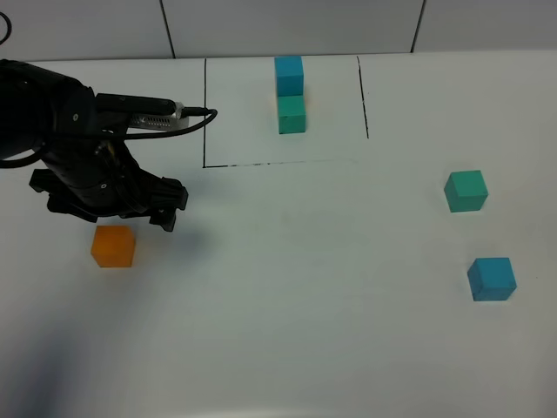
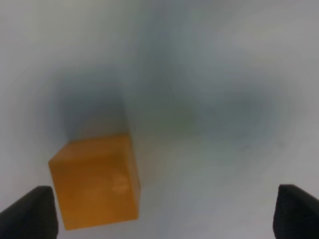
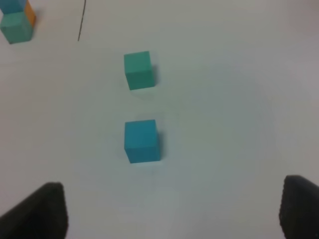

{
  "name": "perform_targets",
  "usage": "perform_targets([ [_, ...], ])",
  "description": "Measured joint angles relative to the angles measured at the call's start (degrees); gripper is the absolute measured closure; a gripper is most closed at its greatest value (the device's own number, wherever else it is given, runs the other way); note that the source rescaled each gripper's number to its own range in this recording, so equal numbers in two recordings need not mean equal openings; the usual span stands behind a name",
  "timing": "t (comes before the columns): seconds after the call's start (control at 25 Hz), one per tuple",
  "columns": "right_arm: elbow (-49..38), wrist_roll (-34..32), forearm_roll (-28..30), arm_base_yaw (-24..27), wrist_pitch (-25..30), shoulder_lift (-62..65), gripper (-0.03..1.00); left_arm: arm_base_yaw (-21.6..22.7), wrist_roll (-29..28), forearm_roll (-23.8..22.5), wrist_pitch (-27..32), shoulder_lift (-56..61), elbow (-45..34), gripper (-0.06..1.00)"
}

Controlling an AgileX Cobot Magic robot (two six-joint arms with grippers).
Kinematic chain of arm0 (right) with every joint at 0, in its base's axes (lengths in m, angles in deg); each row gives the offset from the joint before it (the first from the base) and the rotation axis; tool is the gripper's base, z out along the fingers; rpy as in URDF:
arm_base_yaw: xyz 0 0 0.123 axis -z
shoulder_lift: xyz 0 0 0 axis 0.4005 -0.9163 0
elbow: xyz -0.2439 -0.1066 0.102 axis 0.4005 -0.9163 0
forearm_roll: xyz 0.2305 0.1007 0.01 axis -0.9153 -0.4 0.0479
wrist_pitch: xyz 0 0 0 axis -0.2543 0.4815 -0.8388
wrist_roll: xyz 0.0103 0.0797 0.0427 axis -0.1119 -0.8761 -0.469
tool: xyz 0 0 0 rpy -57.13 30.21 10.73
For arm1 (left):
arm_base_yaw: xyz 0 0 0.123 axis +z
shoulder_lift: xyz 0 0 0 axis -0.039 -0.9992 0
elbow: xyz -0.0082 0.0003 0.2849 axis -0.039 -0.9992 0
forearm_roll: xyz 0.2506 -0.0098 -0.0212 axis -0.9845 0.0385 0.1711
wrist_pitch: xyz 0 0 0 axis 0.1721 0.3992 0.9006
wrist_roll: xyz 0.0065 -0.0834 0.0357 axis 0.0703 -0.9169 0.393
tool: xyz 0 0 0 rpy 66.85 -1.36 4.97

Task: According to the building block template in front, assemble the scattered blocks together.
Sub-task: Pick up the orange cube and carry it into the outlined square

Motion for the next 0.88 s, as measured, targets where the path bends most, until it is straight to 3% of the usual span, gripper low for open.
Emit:
perform_targets([
  [0.44,0.0,0.0,0.0,0.0,0.0,0.0,0.23,6.9,-0.1,-0.8,3.1,0.0,-2.6,0.00],
  [0.68,0.0,0.0,0.0,0.0,0.0,0.0,0.23,7.2,-0.1,-0.7,-5.4,0.0,-9.3,0.00],
  [0.88,0.0,0.0,0.0,0.0,0.0,0.0,0.23,7.2,-0.1,0.0,-8.8,0.0,-9.6,0.01],
])
